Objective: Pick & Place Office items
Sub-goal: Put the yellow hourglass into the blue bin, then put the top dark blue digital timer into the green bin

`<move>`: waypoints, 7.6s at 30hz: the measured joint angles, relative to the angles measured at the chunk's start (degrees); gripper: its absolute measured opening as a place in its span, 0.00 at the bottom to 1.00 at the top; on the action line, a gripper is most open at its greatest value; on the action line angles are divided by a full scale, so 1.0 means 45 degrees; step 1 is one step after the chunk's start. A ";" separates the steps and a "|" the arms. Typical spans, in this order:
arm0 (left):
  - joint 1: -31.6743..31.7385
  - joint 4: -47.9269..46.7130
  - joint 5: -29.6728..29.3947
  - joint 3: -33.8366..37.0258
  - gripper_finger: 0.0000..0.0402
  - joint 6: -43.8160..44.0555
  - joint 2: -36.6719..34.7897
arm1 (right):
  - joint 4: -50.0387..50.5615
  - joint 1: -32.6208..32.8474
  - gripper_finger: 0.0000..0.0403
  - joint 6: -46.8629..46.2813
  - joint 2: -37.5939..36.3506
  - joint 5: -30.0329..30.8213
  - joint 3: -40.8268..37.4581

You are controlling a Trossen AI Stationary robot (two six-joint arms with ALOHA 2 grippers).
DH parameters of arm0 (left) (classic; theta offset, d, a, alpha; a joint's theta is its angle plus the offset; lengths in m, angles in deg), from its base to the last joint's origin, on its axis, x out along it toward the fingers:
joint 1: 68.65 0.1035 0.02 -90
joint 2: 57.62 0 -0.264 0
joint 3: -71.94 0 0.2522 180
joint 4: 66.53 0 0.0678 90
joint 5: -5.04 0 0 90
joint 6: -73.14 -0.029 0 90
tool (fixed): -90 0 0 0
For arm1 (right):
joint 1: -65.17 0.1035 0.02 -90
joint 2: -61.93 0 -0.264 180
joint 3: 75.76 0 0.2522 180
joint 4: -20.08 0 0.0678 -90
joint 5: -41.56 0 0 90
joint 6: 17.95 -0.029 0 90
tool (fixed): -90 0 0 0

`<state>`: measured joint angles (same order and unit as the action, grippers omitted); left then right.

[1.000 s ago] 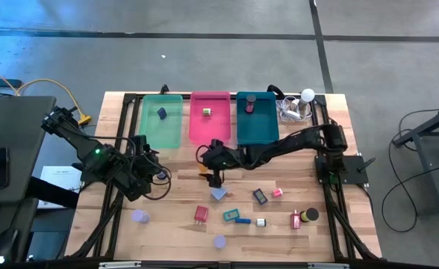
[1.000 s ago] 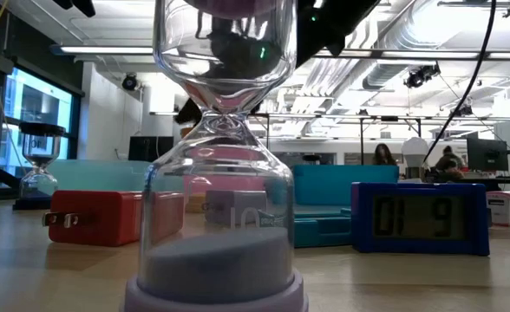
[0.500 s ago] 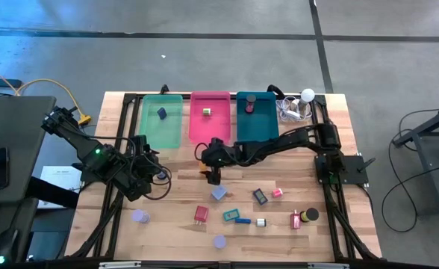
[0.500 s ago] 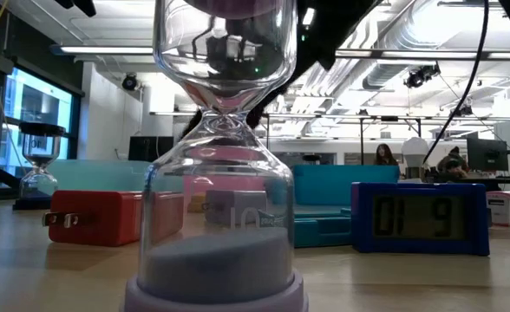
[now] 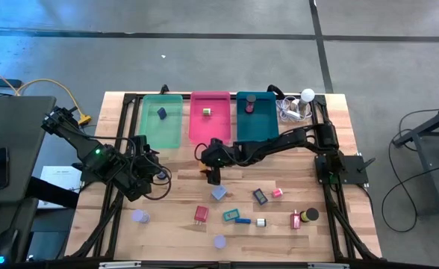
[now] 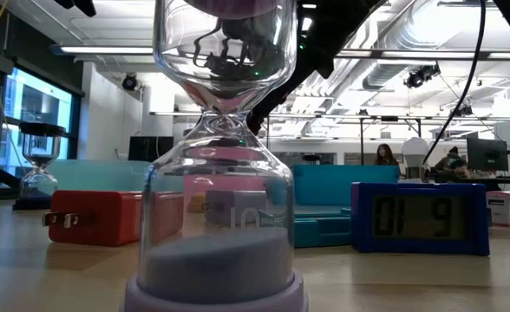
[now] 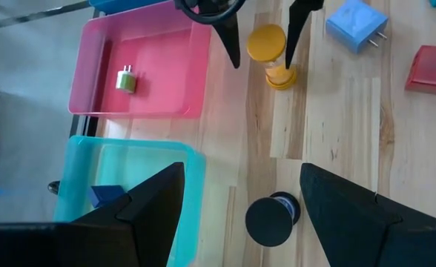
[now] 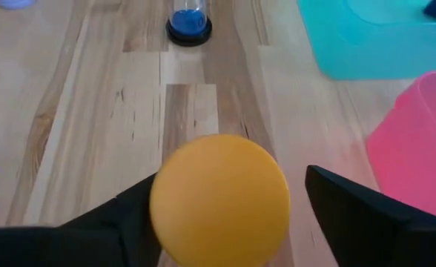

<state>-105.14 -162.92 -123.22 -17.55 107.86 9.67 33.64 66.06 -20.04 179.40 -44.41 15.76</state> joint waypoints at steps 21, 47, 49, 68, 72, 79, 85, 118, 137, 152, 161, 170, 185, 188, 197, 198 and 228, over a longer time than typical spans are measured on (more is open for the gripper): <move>-0.0002 -0.0001 0.0015 0.0034 0.65 0.0002 0.0000 | 0.0738 0.0043 0.44 -0.0161 -0.0455 0.0101 -0.0005; -0.0005 0.0041 0.0097 0.0053 0.65 0.0058 0.0019 | 0.7987 0.1014 0.44 -0.2875 -0.5547 0.5410 -0.0024; -0.0004 0.0044 0.0102 0.0053 0.65 0.0058 0.0024 | 0.8154 0.0893 0.44 -0.3057 -0.5836 0.5573 0.0012; -0.0005 0.0049 0.0107 0.0058 0.65 0.0058 0.0024 | 1.0001 -0.2856 0.44 -0.3235 -0.6375 0.6477 -0.1366; -0.0001 0.0049 0.0107 0.0058 0.65 0.0058 0.0024 | 0.8179 -0.3985 0.44 -0.2846 -0.6382 0.5772 -0.2593; -0.0001 0.0052 0.0107 0.0058 0.65 0.0155 0.0024 | 0.4532 -0.5414 0.44 -0.2795 -0.6377 0.4985 -0.4657; -0.0004 0.0143 0.0107 0.0058 0.65 0.0194 0.0024 | 0.2587 -0.6304 0.44 -0.3469 -0.6377 0.4772 -0.5906; -0.0002 0.0432 0.0107 0.0063 0.65 0.0194 0.0024 | 0.0833 -0.7701 0.44 -0.6029 -0.5439 0.5615 -0.6271; 0.0000 0.0466 0.0105 0.0063 0.65 0.0189 0.0024 | 0.0245 -0.7616 0.64 -0.6592 -0.4517 0.5466 -0.6275; 0.0000 0.0466 0.0102 0.0063 0.65 0.0189 0.0024 | 0.0812 -0.7407 0.70 -0.5745 -0.5436 0.5426 -0.6275; -0.0001 0.0476 0.0102 0.0063 0.65 0.0189 0.0024 | 0.1145 -0.6681 0.69 -0.4795 -0.6353 0.6575 -0.6275; -0.0003 0.0530 0.0103 0.0063 0.65 0.0191 0.0024 | 0.2763 -0.5021 0.68 -0.4935 -0.8392 0.7093 -0.6271; -0.0005 0.1551 0.0772 0.0063 0.65 -0.0346 0.0024 | 0.3811 -0.2004 0.68 -0.4809 -1.2151 0.2723 -0.6271; 0.0000 0.1574 0.0772 0.0063 0.65 -0.0429 0.0024 | 0.4778 -0.1676 0.68 -0.4690 -1.2235 0.0614 -0.6271; 0.0000 0.2218 0.0485 0.0504 0.65 -0.0510 0.0015 | 0.8113 -0.0657 0.68 -0.7618 -1.1447 -0.1729 -0.6271; 0.0000 0.2478 0.0476 0.0688 0.65 -0.0510 0.0015 | 0.8254 -0.0458 0.68 -0.7933 -1.1212 -0.1552 -0.6271; 0.1150 1.1879 0.2066 0.6880 0.65 -0.4546 0.0019 | 0.6773 0.3212 0.68 -1.2787 -0.7130 -0.1201 -0.6271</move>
<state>-99.96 -109.47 -113.92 13.41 87.40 9.76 64.12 80.51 -77.58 147.32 -49.82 -12.46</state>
